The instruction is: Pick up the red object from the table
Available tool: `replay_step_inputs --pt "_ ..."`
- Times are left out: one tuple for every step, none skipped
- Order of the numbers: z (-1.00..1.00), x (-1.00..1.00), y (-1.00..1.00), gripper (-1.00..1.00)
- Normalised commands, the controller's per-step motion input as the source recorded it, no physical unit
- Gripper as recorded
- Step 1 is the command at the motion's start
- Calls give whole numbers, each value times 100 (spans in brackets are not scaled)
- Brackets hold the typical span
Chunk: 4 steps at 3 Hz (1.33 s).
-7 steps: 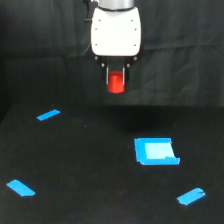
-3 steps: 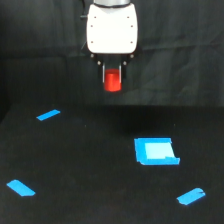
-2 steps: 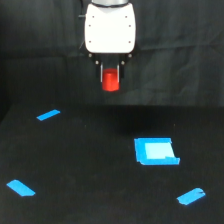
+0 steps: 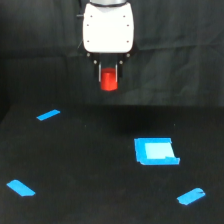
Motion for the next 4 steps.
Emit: replay_step_inputs --pt "-3 -1 -1 -100" --pt "4 -2 6 -99" --pt "2 -1 2 -100" --pt "-12 0 6 -99"
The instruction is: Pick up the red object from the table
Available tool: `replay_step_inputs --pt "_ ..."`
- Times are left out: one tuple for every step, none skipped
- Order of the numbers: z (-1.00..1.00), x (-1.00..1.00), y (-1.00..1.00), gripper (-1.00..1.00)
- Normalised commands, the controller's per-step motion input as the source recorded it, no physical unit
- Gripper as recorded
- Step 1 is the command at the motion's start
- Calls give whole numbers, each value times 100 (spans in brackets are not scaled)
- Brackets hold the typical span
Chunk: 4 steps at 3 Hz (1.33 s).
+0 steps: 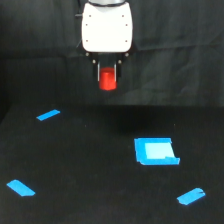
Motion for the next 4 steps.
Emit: replay_step_inputs --pt "5 0 1 -99" --pt "-3 -1 6 -99" --pt "8 -3 9 -99" --pt "7 0 6 -99"
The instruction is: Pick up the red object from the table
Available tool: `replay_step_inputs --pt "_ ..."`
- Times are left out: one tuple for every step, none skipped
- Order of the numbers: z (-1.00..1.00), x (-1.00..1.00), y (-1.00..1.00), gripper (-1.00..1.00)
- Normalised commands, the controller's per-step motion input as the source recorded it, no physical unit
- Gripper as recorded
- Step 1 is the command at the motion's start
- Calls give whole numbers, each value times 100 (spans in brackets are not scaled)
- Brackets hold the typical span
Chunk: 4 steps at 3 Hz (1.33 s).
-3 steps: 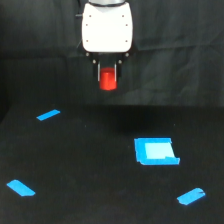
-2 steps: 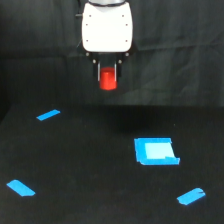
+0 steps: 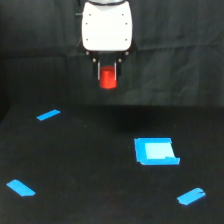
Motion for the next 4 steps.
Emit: replay_step_inputs --pt "9 -1 1 -99" --pt "4 -1 2 -99" --pt "9 -1 -3 -99" --pt "16 -1 -9 -99"
